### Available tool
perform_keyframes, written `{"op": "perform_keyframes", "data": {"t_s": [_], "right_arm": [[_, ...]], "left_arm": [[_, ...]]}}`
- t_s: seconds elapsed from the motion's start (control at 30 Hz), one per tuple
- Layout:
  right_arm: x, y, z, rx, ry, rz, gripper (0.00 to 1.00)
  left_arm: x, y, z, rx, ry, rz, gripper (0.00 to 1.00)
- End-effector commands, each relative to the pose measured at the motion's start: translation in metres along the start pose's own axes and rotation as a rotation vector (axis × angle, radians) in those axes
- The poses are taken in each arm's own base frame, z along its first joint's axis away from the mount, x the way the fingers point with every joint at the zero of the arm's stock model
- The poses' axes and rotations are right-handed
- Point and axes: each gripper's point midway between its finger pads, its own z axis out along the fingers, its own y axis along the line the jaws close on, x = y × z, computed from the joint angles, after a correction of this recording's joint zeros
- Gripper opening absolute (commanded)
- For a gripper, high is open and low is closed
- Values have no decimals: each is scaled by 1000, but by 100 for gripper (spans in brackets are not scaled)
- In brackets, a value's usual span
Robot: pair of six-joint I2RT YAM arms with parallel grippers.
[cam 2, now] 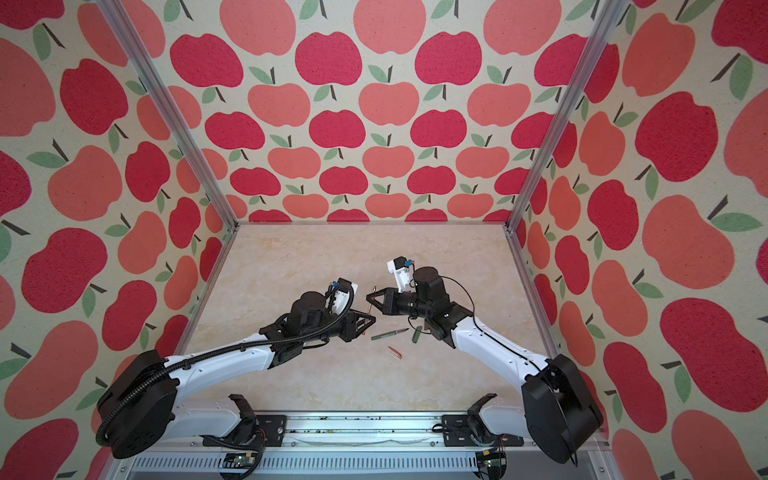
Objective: Insert the pens into the pen caps
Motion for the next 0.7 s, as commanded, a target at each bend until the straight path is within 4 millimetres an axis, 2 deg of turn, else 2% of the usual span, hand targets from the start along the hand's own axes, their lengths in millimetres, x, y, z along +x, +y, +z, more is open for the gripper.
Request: {"op": "perform_keyframes", "data": {"t_s": [0.0, 0.13, 0.43, 0.5, 0.53, 0.57, 0.63, 0.67], "right_arm": [[-9, 18, -5, -49, -29, -49, 3], [-8, 18, -3, -54, -21, -50, 3], [-7, 21, -8, -51, -21, -65, 5], [-6, 21, -9, -52, -23, -72, 11], [-6, 22, -10, -53, -25, -74, 17], [-6, 23, -10, -52, -26, -76, 27], [-8, 25, -12, -51, -32, -80, 35], [-10, 26, -13, -48, -34, -85, 43]], "left_arm": [[-8, -9, -6, 33, -26, 10, 18], [-8, -10, -6, 34, -20, 7, 13], [-12, -12, -9, 37, -35, 2, 8], [-13, -11, -9, 28, -40, 2, 0], [-13, -9, -10, 19, -42, 2, 0], [-14, -8, -10, 12, -45, 3, 0], [-15, -6, -11, -6, -48, 4, 0], [-15, -5, -11, -11, -47, 4, 0]]}}
